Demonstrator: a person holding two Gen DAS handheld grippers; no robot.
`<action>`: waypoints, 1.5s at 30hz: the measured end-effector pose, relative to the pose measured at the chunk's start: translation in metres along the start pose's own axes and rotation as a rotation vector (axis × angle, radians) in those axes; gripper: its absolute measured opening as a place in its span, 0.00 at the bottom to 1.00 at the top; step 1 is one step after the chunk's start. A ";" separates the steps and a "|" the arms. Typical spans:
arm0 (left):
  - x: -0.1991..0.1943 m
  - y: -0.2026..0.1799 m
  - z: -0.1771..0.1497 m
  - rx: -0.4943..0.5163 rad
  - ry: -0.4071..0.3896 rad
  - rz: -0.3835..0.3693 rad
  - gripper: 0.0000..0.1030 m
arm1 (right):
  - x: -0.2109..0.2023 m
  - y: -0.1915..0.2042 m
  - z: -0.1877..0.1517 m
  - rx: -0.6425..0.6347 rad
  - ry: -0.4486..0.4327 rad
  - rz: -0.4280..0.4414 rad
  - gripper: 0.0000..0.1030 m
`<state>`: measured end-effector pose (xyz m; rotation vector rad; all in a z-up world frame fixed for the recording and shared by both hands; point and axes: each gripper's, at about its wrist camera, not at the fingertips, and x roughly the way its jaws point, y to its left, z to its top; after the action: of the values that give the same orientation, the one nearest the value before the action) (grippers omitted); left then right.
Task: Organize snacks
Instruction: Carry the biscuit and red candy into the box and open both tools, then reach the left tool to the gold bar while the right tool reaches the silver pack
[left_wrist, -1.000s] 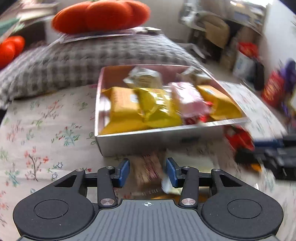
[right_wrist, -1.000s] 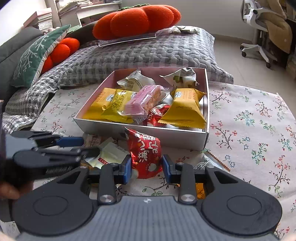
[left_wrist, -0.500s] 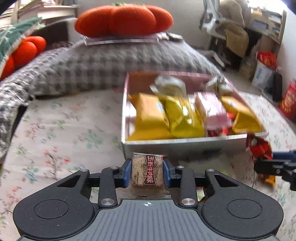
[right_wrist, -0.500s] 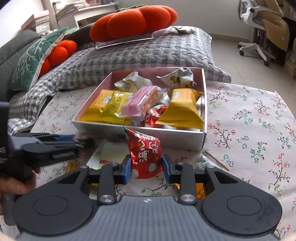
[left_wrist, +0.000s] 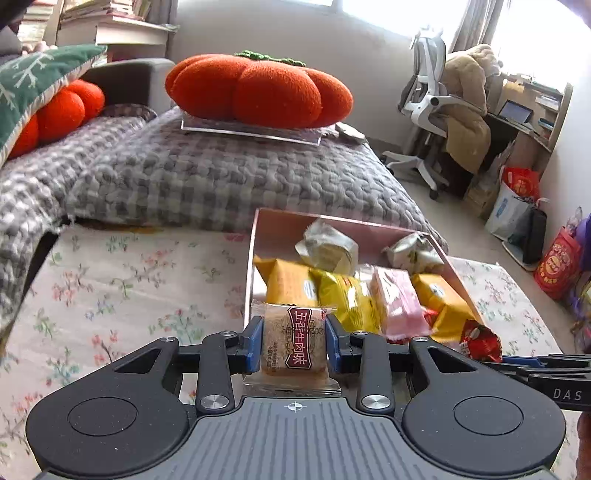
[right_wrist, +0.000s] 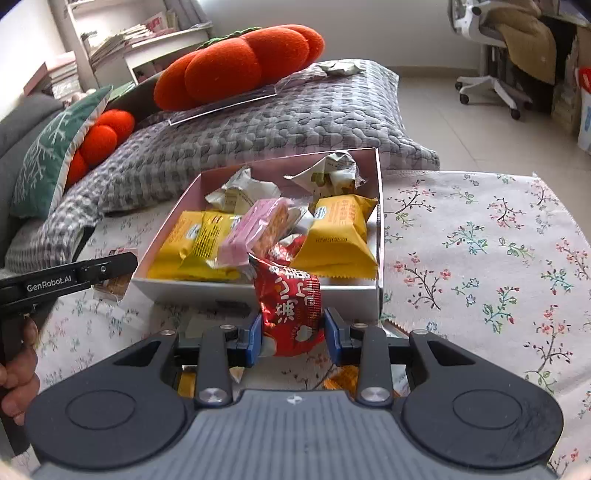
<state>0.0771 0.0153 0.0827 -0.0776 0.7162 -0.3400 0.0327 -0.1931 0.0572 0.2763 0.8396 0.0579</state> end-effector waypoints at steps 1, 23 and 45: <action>0.003 -0.001 0.004 0.002 -0.005 0.005 0.31 | 0.002 -0.001 0.003 0.006 -0.002 0.004 0.31; 0.115 0.004 0.074 -0.012 0.015 0.071 0.41 | 0.080 0.006 0.090 0.112 -0.064 0.039 0.36; -0.009 -0.032 -0.027 0.071 0.107 -0.029 0.74 | -0.037 -0.019 -0.010 0.199 0.042 0.012 0.63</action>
<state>0.0438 -0.0100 0.0737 -0.0030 0.8091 -0.3993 -0.0007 -0.2150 0.0732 0.4683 0.8868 -0.0092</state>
